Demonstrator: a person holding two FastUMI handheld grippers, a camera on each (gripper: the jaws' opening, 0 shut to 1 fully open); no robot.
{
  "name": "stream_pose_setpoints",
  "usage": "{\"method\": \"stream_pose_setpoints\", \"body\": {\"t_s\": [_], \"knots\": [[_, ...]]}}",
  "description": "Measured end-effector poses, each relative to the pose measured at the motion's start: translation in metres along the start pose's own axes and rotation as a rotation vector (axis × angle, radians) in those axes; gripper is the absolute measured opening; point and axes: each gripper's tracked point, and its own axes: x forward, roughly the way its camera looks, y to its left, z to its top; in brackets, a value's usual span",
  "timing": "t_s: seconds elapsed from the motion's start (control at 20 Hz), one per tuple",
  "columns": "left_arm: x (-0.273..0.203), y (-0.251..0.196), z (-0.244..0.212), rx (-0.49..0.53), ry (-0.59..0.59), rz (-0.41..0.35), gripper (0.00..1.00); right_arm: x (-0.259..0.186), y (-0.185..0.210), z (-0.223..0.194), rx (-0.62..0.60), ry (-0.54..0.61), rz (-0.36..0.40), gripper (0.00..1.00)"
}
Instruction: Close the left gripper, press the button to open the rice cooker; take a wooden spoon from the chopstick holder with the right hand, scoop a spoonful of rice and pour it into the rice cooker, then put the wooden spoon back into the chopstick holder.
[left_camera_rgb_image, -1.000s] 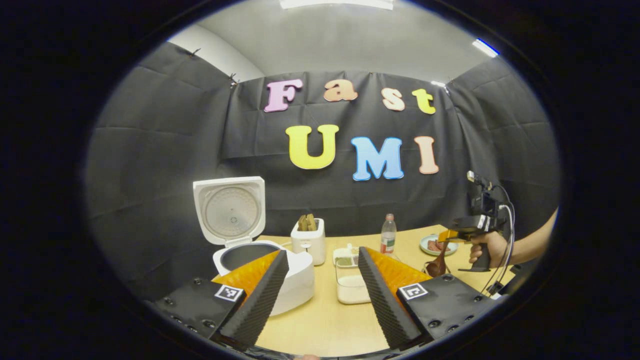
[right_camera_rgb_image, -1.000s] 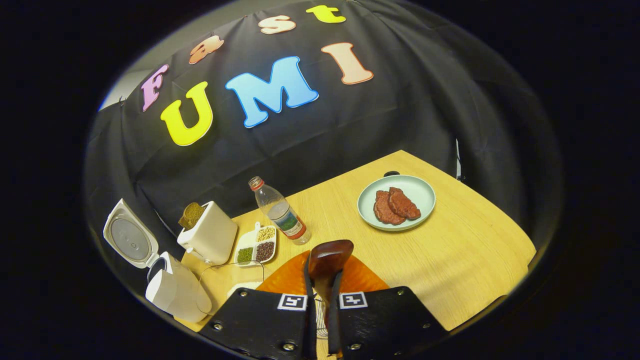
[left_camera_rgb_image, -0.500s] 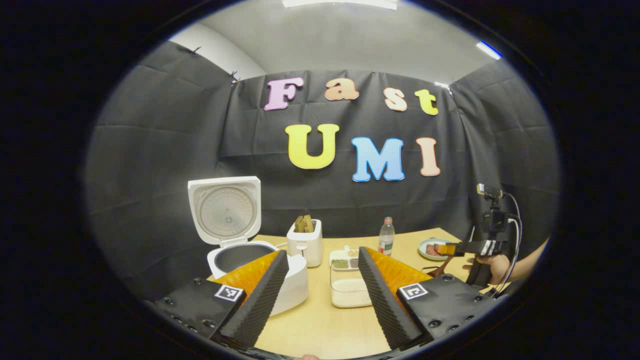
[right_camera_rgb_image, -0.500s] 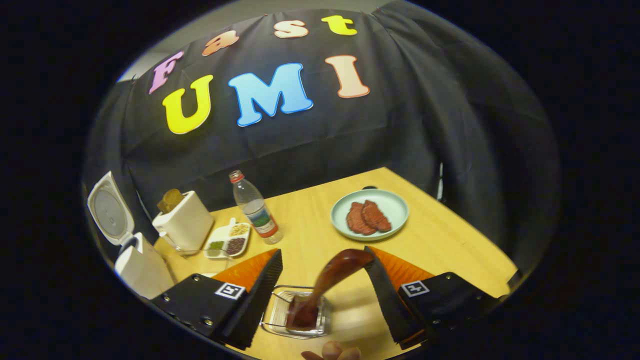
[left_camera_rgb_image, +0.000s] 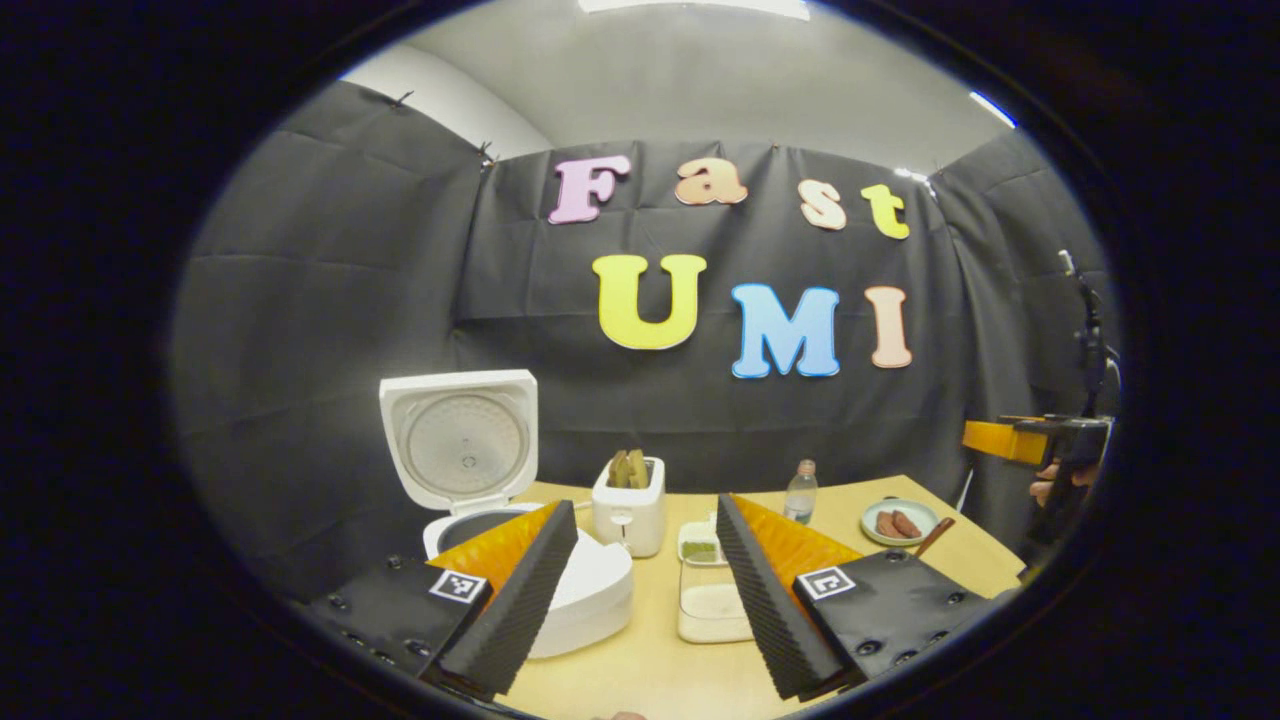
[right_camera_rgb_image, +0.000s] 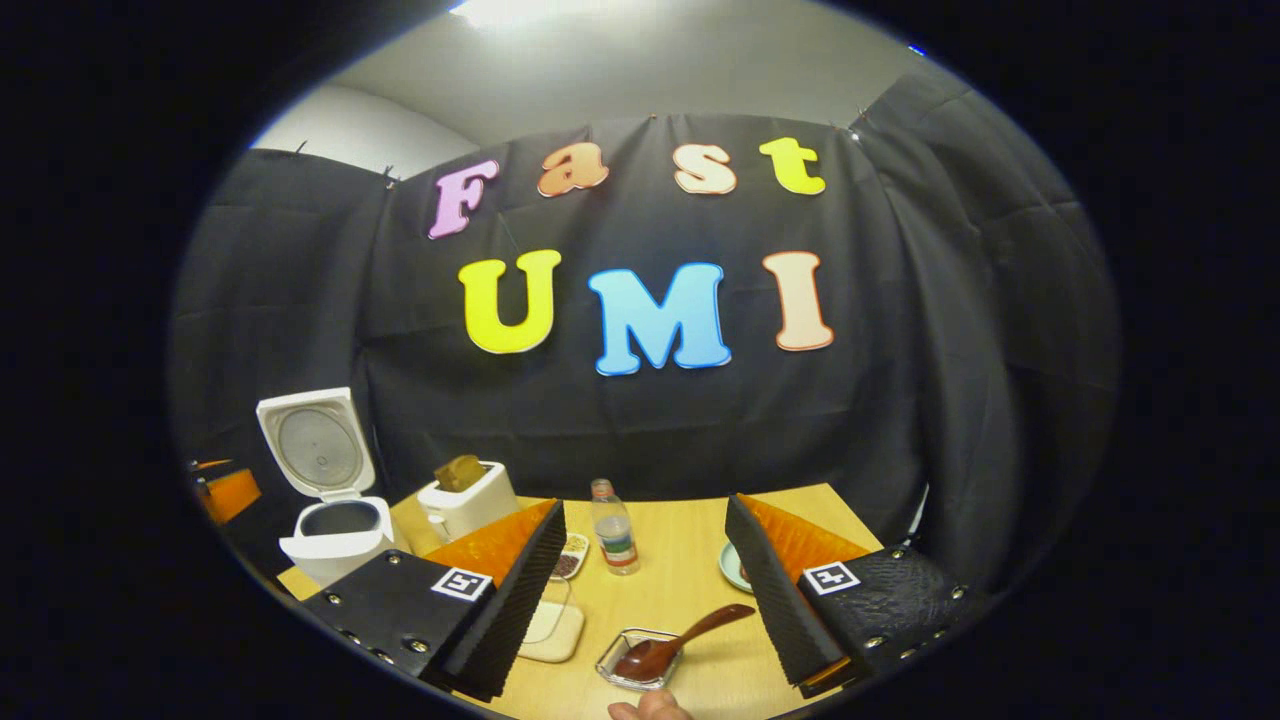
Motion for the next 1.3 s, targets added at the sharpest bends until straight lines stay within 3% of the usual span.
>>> {"method": "stream_pose_setpoints", "body": {"t_s": [0.3, 0.6, 0.8, 1.05, 1.3], "knots": [[0.067, 0.065, 0.073, -0.035, -0.025, 0.068, 0.96, 0.009, 0.015, 0.020, -0.002, -0.040, 0.027, 0.97], [0.157, 0.147, 0.129, -0.040, -0.032, 0.174, 0.97, 0.030, 0.007, -0.001, 0.023, 0.019, 0.009, 0.97], [0.212, 0.192, 0.127, -0.038, 0.016, 0.235, 0.96, 0.038, -0.015, -0.016, 0.037, 0.048, -0.042, 0.97], [0.290, 0.268, 0.110, -0.172, 0.091, 0.368, 0.97, 0.040, -0.036, -0.029, 0.030, 0.088, -0.100, 0.98], [0.322, 0.314, 0.074, -0.224, 0.177, 0.465, 0.97, 0.034, -0.045, -0.031, 0.009, 0.098, -0.133, 0.98]]}}
